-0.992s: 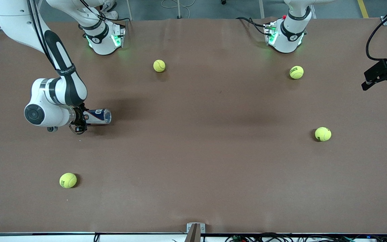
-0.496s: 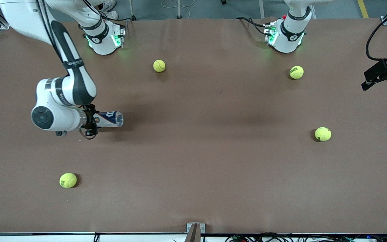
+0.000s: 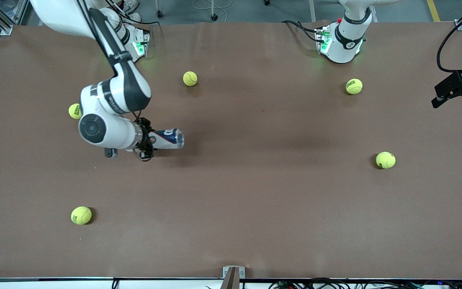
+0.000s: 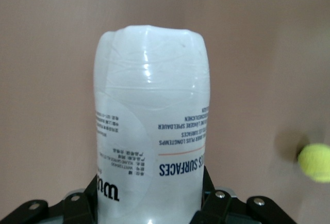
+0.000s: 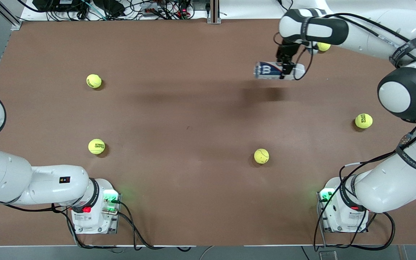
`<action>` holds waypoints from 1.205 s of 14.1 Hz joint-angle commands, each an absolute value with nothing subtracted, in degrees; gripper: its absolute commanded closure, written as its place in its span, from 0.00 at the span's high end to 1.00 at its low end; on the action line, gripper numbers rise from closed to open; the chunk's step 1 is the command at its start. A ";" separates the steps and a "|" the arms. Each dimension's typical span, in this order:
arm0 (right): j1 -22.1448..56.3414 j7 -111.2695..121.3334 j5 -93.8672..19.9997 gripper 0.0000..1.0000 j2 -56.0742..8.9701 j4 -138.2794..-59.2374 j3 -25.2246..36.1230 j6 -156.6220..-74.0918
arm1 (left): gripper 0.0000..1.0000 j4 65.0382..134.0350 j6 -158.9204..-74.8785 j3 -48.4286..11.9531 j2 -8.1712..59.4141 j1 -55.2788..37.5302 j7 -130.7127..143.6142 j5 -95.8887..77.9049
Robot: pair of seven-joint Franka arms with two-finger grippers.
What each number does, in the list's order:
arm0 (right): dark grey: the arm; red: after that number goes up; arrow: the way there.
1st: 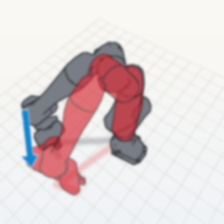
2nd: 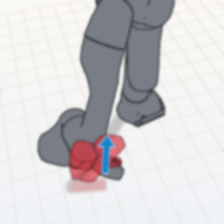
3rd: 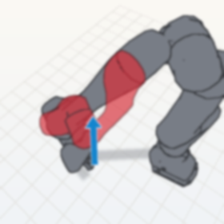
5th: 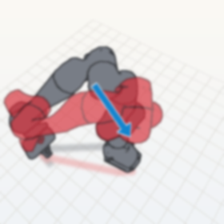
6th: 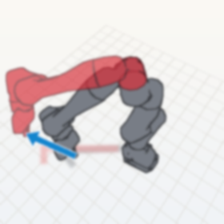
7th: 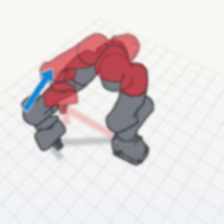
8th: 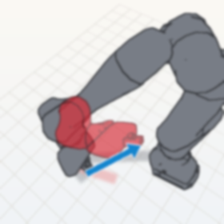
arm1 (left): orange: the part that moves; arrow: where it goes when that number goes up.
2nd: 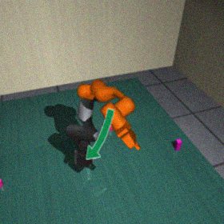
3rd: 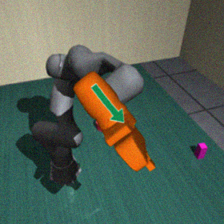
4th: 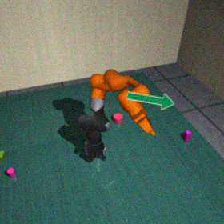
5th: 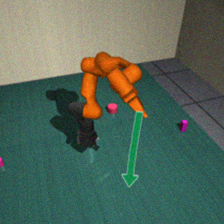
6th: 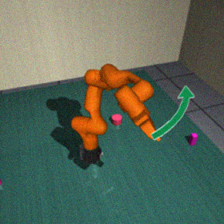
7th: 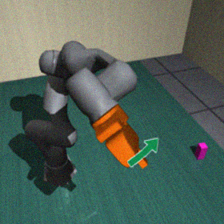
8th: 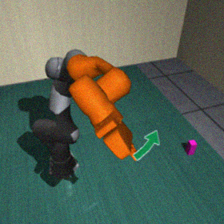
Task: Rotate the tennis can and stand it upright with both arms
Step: 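Lift the can with the right gripper and carry it toward the table middle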
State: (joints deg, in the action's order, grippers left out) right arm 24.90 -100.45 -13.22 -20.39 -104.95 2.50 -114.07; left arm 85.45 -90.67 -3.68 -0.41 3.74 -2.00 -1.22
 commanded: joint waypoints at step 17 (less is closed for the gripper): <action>48.25 -127.60 -10.03 0.72 -52.54 -63.04 3.60 -118.39 | 1.00 84.64 -89.74 -3.96 -0.26 4.04 -2.02 -1.23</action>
State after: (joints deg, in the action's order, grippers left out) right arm 46.77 -123.51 -12.02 -47.08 -70.44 2.91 -119.23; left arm 85.44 -90.64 -3.68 -0.41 3.74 -2.00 -1.22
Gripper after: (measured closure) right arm 0.278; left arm 0.000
